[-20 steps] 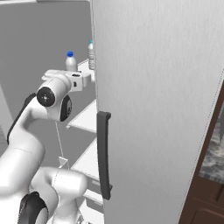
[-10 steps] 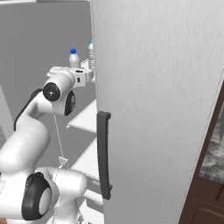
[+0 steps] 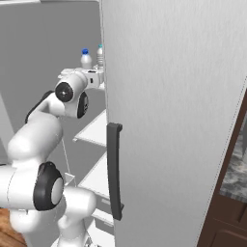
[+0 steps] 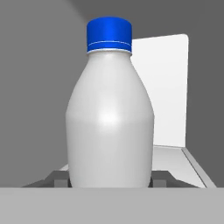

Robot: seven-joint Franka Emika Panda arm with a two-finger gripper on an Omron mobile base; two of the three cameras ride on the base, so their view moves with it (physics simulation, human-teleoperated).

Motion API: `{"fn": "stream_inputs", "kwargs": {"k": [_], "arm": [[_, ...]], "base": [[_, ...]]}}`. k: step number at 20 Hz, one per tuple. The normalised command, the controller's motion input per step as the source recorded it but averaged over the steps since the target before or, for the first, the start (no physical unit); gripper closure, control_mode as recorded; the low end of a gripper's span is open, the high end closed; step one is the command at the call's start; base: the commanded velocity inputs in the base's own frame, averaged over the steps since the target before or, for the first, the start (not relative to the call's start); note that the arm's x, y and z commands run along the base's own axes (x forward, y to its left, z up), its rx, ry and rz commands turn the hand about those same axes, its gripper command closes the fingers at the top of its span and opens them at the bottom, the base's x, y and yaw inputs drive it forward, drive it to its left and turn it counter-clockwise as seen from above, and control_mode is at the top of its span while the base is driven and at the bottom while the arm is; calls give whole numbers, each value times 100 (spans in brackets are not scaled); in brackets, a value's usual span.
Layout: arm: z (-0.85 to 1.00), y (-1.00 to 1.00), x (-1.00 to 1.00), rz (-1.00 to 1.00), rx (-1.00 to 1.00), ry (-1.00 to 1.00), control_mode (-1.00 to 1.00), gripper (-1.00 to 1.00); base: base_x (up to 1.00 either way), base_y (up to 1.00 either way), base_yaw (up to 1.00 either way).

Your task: Take the bottled waters from the counter and place them in the freezer to freeze. Close the freezer door after placing the bottles.

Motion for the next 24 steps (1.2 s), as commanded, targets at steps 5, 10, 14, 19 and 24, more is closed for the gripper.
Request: {"fn": "stream_inputs", "kwargs": {"k": [5, 10, 14, 19, 24], "arm": [[-1, 0, 56, 0, 0, 0, -100, 100], [-9, 0, 43, 0, 0, 0, -100, 100], [-11, 0, 28, 0, 0, 0, -100, 100], [-15, 0, 30, 0, 0, 0, -100, 100], [-26, 0, 24, 0, 0, 1, -100, 100]], "base": [[0, 0, 0], [0, 0, 0], [0, 0, 0], [0, 0, 0], [0, 0, 0]]}}
